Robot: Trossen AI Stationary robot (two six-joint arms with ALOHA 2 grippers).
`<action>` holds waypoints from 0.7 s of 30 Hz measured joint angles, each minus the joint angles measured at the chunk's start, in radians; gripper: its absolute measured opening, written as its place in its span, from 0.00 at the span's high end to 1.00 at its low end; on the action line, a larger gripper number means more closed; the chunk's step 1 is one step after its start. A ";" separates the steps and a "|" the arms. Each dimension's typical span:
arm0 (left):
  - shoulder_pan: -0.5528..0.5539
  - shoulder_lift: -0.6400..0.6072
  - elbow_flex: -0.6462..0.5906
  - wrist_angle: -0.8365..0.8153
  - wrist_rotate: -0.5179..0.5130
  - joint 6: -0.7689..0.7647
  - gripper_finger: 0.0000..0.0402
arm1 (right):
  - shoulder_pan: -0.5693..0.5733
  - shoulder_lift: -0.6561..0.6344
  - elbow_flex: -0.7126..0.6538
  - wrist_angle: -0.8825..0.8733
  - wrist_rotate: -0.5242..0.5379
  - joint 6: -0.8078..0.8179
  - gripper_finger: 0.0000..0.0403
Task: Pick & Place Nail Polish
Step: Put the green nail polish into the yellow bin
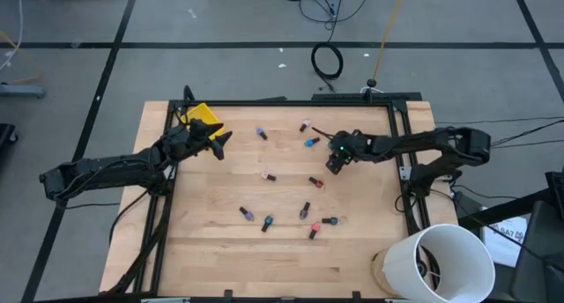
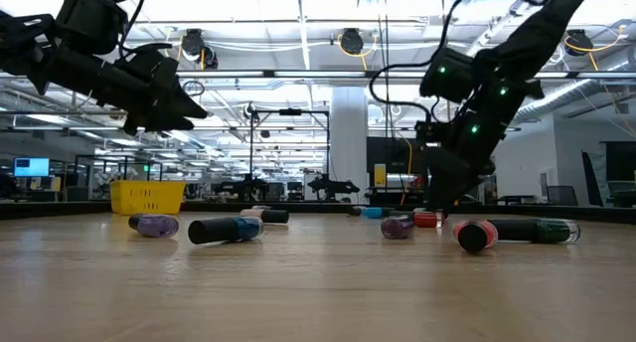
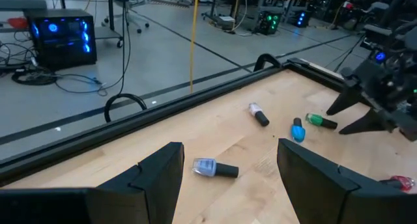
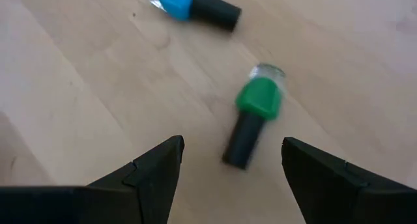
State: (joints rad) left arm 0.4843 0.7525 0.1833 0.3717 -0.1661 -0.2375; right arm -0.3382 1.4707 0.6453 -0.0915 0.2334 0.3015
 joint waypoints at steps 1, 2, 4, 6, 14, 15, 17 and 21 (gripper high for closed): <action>0.000 0.000 0.000 0.000 0.000 0.000 0.39 | -0.001 0.016 0.000 0.008 -0.001 -0.001 0.38; 0.000 0.000 0.000 0.000 0.000 0.000 0.39 | -0.003 0.032 0.000 0.016 0.000 -0.003 0.38; 0.000 0.000 0.000 -0.001 0.000 0.000 0.39 | -0.010 0.054 0.000 0.028 -0.002 -0.003 0.38; -0.001 0.000 0.000 -0.001 0.000 0.000 0.39 | -0.019 0.064 0.001 0.030 -0.002 0.002 0.38; -0.001 0.000 0.000 -0.001 0.000 0.005 0.39 | -0.040 0.061 0.001 0.021 -0.009 0.001 0.48; -0.001 0.000 0.000 -0.001 0.000 0.005 0.39 | -0.040 0.061 0.001 0.020 -0.009 0.001 0.50; -0.001 0.000 0.000 -0.001 0.000 0.007 0.39 | -0.041 0.061 0.001 0.018 -0.009 0.001 0.54; -0.001 0.000 0.000 -0.001 0.000 0.022 0.39 | -0.042 0.061 0.001 0.015 -0.028 0.001 0.62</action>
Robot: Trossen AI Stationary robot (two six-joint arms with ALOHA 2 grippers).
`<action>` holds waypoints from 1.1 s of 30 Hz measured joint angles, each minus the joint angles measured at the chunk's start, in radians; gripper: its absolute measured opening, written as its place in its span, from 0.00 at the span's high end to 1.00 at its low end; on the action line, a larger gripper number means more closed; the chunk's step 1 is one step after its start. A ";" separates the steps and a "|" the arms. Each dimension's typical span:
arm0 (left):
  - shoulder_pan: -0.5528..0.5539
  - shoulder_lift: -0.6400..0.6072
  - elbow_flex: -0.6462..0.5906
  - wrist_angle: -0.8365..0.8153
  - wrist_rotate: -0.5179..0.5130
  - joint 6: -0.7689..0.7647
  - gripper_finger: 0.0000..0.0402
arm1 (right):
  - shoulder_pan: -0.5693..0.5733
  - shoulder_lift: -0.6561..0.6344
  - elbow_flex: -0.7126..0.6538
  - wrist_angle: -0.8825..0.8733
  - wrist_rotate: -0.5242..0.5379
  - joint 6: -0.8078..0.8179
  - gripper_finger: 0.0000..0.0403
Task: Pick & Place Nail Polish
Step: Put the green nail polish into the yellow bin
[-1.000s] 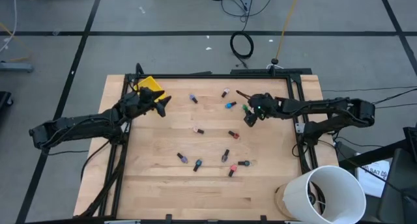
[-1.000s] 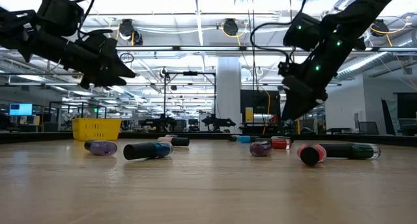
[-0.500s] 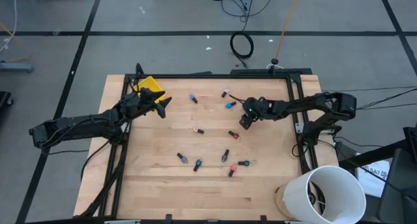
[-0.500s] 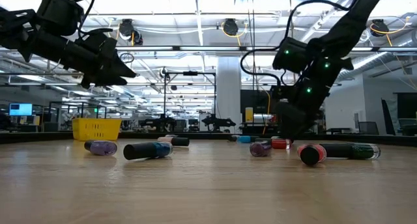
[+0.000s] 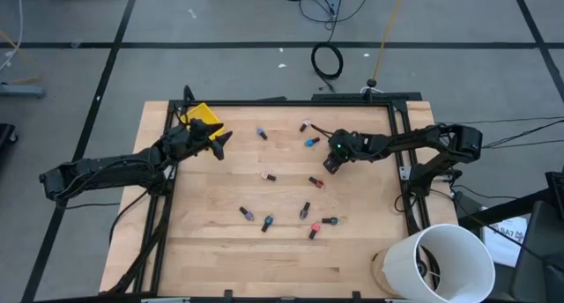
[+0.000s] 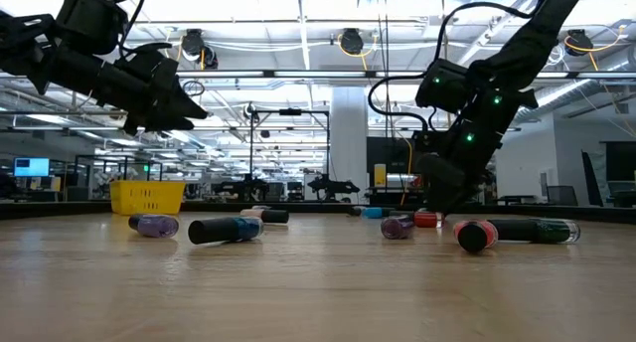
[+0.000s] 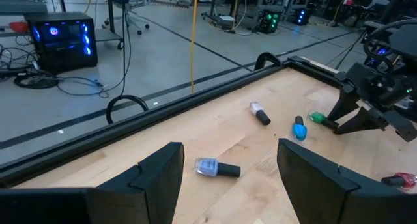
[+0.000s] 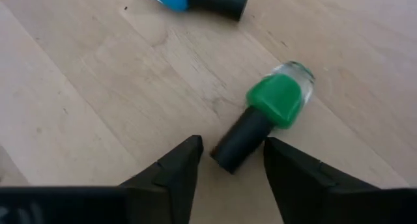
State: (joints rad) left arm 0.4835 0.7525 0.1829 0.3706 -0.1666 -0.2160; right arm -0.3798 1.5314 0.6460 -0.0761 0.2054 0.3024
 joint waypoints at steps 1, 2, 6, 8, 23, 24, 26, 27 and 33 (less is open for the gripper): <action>0.000 0.000 0.000 0.000 0.000 0.002 0.39 | 0.000 0.000 0.000 -0.001 0.000 0.000 0.63; 0.000 0.000 0.000 0.000 0.000 0.002 0.39 | 0.000 0.000 0.000 -0.002 0.000 0.000 0.65; 0.000 0.000 0.000 0.000 0.000 0.001 0.39 | 0.000 0.000 0.000 -0.003 0.000 0.003 0.72; 0.000 0.000 0.000 0.000 0.000 0.001 0.39 | 0.000 0.000 0.000 -0.003 0.000 0.003 0.75; 0.000 0.000 0.000 -0.001 0.000 0.012 0.39 | 0.001 0.000 -0.001 -0.005 0.003 0.026 0.86; 0.000 0.000 0.000 -0.001 0.000 0.012 0.39 | 0.002 0.000 -0.001 -0.007 0.003 0.026 0.86; 0.000 0.000 0.000 -0.001 0.000 0.012 0.39 | 0.002 -0.001 -0.001 -0.012 0.003 0.026 0.87; 0.000 0.000 0.000 -0.001 0.000 0.012 0.39 | 0.001 -0.001 -0.001 -0.013 0.003 0.026 0.87; 0.000 0.000 0.000 -0.001 0.000 0.012 0.39 | 0.002 -0.001 -0.001 -0.014 0.003 0.026 0.87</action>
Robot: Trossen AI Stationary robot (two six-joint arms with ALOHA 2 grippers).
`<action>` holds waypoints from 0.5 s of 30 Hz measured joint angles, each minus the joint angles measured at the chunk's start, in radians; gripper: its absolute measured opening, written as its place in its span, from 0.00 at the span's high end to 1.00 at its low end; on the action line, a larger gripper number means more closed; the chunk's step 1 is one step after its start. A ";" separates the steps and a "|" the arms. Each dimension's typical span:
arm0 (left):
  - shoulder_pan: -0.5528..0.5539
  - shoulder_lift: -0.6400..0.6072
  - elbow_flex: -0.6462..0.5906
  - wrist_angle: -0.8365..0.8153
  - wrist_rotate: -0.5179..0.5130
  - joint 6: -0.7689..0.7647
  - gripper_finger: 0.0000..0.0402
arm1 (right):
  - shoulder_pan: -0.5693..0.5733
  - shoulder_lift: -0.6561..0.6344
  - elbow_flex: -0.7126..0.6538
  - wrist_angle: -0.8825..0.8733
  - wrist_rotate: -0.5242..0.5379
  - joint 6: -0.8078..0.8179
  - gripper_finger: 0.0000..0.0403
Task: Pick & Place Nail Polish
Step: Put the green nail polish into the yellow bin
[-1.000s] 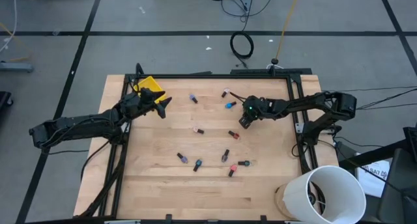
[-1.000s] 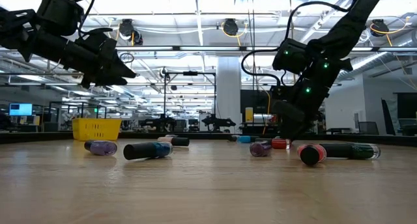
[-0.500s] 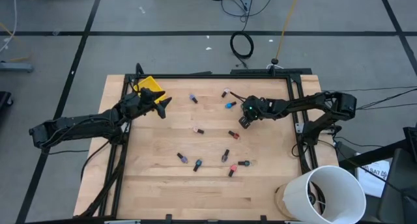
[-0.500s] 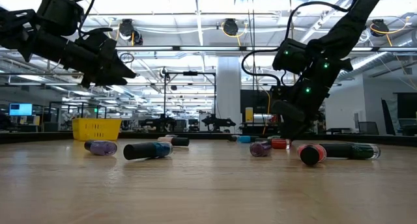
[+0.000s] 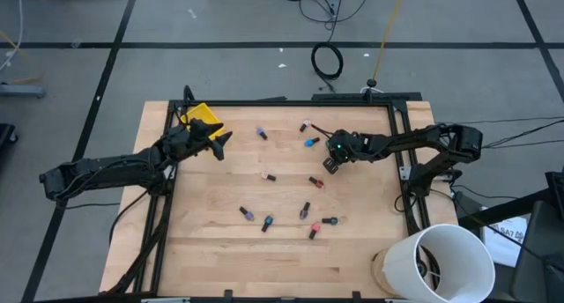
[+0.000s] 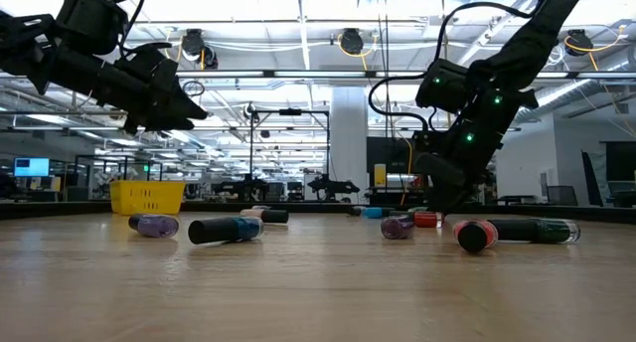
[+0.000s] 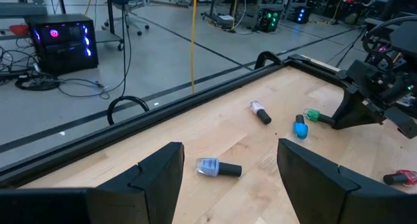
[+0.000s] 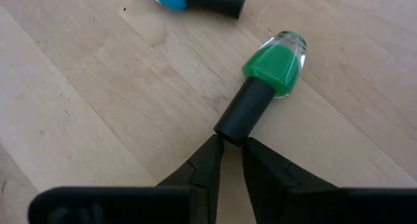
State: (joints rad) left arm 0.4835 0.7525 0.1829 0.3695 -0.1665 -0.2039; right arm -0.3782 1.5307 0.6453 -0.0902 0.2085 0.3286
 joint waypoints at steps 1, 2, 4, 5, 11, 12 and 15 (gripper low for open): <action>0.000 0.000 0.000 0.000 0.000 0.000 0.39 | 0.000 0.000 0.000 0.000 0.000 0.000 0.87; 0.000 0.000 0.000 0.000 0.000 0.000 0.39 | 0.000 0.000 0.000 0.000 -0.001 0.000 0.87; 0.000 0.000 0.000 0.000 0.000 0.001 0.39 | 0.000 0.000 0.000 -0.008 -0.001 0.004 0.87; 0.000 0.000 0.000 0.000 0.000 0.000 0.39 | 0.000 0.000 0.000 -0.015 0.001 0.007 0.87; 0.000 0.000 0.000 -0.016 0.000 -0.027 0.39 | 0.001 -0.001 0.001 -0.051 0.061 0.053 0.87; 0.000 0.000 0.000 -0.025 0.000 -0.038 0.39 | 0.001 -0.001 0.001 -0.054 0.075 0.053 0.87; 0.000 0.000 0.000 -0.059 0.000 -0.043 0.39 | 0.000 -0.001 0.000 -0.052 0.088 0.053 0.87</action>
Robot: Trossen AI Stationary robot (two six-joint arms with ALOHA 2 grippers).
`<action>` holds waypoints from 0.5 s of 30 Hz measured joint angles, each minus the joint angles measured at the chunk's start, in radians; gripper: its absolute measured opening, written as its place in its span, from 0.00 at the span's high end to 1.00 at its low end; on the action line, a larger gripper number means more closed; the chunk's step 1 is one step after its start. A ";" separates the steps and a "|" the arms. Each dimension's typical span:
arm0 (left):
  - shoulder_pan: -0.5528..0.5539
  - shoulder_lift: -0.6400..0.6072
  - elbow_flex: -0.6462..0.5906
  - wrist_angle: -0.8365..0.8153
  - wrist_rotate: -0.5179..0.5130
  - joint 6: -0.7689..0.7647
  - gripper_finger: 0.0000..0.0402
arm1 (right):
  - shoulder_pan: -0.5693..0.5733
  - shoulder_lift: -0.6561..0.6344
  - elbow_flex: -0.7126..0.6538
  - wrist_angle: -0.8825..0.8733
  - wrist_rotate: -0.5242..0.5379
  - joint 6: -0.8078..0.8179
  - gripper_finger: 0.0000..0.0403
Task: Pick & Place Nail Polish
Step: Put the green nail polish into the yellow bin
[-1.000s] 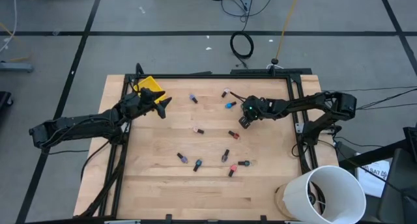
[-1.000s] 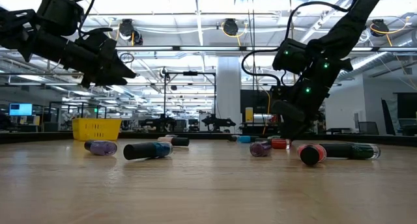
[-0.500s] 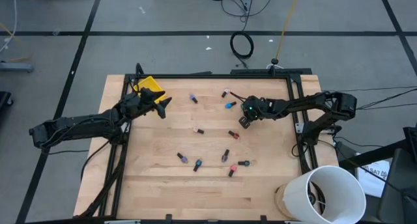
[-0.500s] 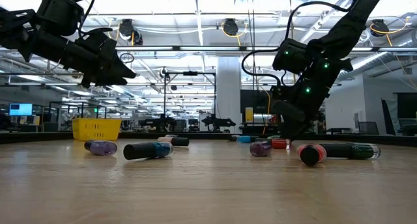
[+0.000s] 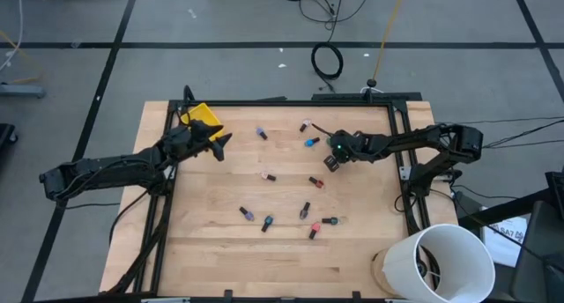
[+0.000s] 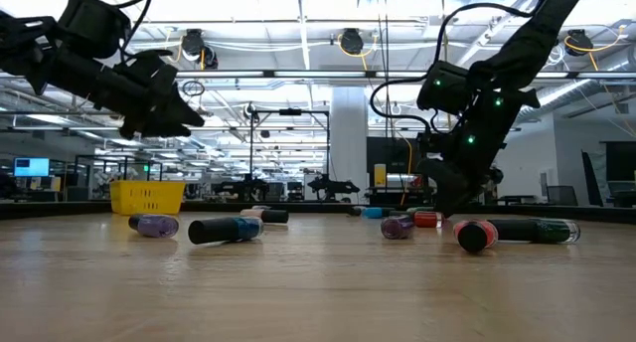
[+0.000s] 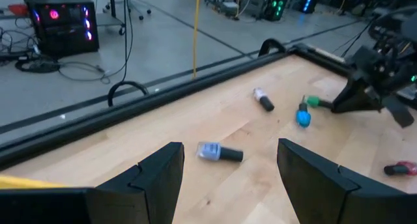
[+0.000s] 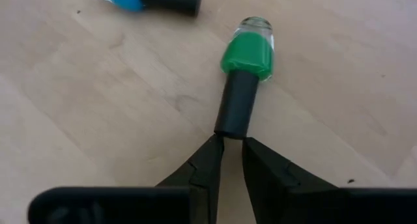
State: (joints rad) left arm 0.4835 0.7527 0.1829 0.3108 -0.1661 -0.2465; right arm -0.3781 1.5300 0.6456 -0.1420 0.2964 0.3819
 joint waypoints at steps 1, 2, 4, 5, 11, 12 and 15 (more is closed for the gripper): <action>0.000 0.000 0.000 -0.009 0.000 0.000 0.39 | 0.000 0.000 0.000 0.004 0.001 0.000 0.87; 0.000 0.000 0.000 -0.016 0.000 -0.001 0.39 | -0.001 0.000 0.000 0.009 0.001 0.000 0.87; 0.000 0.000 0.000 -0.025 0.000 -0.003 0.39 | -0.001 -0.011 -0.002 0.016 -0.013 0.000 0.87; 0.000 0.000 0.000 -0.024 0.000 -0.002 0.39 | -0.001 -0.024 -0.003 0.015 -0.029 -0.005 0.87; -0.001 0.000 0.000 -0.024 0.000 -0.011 0.39 | 0.006 -0.141 -0.003 0.022 -0.036 -0.086 0.86; -0.001 0.000 0.000 -0.024 0.000 -0.013 0.39 | 0.005 -0.160 -0.003 0.022 -0.034 -0.096 0.86; -0.002 0.000 0.000 -0.024 0.001 -0.011 0.39 | 0.002 -0.199 -0.003 0.050 -0.031 -0.170 0.83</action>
State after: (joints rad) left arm 0.4820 0.7528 0.1825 0.2867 -0.1650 -0.2577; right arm -0.3756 1.3307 0.6426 -0.0916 0.2653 0.2116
